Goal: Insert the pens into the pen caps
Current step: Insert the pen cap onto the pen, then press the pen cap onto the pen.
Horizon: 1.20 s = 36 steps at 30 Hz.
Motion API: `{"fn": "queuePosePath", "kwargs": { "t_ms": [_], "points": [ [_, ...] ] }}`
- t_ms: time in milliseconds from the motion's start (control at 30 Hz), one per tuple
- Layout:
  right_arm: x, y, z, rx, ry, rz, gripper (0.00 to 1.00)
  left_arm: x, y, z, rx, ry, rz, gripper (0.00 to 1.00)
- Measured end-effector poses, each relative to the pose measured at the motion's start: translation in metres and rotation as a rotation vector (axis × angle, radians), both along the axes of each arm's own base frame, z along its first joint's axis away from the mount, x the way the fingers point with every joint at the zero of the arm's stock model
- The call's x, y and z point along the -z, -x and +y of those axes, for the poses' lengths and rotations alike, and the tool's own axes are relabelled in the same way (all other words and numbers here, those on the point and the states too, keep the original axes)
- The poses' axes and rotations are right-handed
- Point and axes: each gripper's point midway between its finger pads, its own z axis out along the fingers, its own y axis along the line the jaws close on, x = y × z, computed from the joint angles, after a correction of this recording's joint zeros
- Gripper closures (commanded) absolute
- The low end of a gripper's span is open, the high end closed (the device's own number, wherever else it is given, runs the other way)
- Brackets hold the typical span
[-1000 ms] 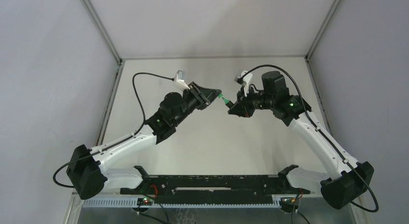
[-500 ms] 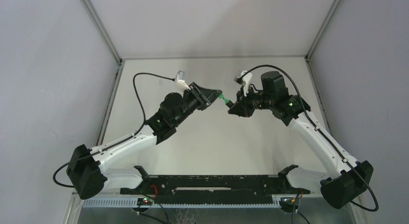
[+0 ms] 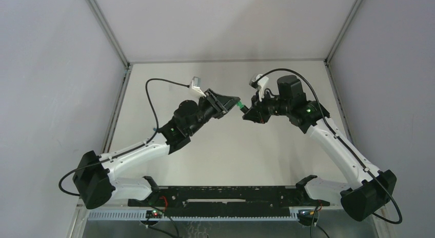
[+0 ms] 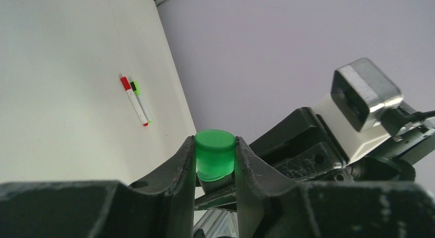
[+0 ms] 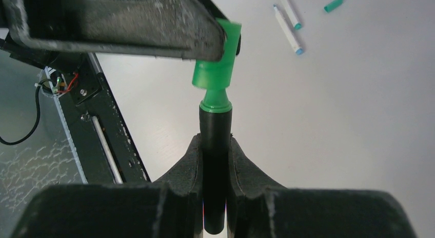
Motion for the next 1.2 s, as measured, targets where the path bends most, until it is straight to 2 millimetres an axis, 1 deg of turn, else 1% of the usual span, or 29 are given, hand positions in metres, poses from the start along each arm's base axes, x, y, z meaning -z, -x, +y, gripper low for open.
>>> {"fn": "queuePosePath", "kwargs": {
  "t_ms": [200, 433, 600, 833, 900, 967, 1133, 1200],
  "points": [
    [0.002, -0.002, -0.001, 0.021, 0.007, 0.005, 1.0, 0.011, -0.001, -0.007, -0.004, -0.012, 0.028, 1.0],
    [0.004, -0.006, -0.003, 0.057, 0.021, 0.008, 1.0, 0.011, -0.004, -0.01, -0.037, -0.031, 0.049, 1.0],
    [0.001, -0.01, -0.002, 0.1, 0.01, 0.016, 1.0, 0.01, -0.007, -0.012, -0.087, -0.068, 0.07, 1.0],
    [0.001, -0.012, -0.007, 0.151, -0.037, 0.094, 1.0, 0.012, -0.012, -0.024, -0.134, -0.101, 0.081, 0.99],
    [0.004, -0.014, -0.009, 0.156, -0.045, 0.1, 1.0, 0.014, -0.014, -0.027, -0.142, -0.118, 0.086, 0.97],
    [0.008, -0.014, -0.01, 0.156, -0.054, 0.101, 1.0, 0.017, -0.015, -0.029, -0.142, -0.139, 0.092, 0.93],
    [0.014, -0.011, -0.013, 0.125, -0.098, 0.088, 1.0, 0.023, -0.011, -0.032, -0.127, -0.172, 0.103, 0.79],
    [0.015, -0.008, -0.015, 0.11, -0.117, 0.086, 1.0, 0.023, -0.008, -0.034, -0.117, -0.175, 0.103, 0.71]
  ]
}}
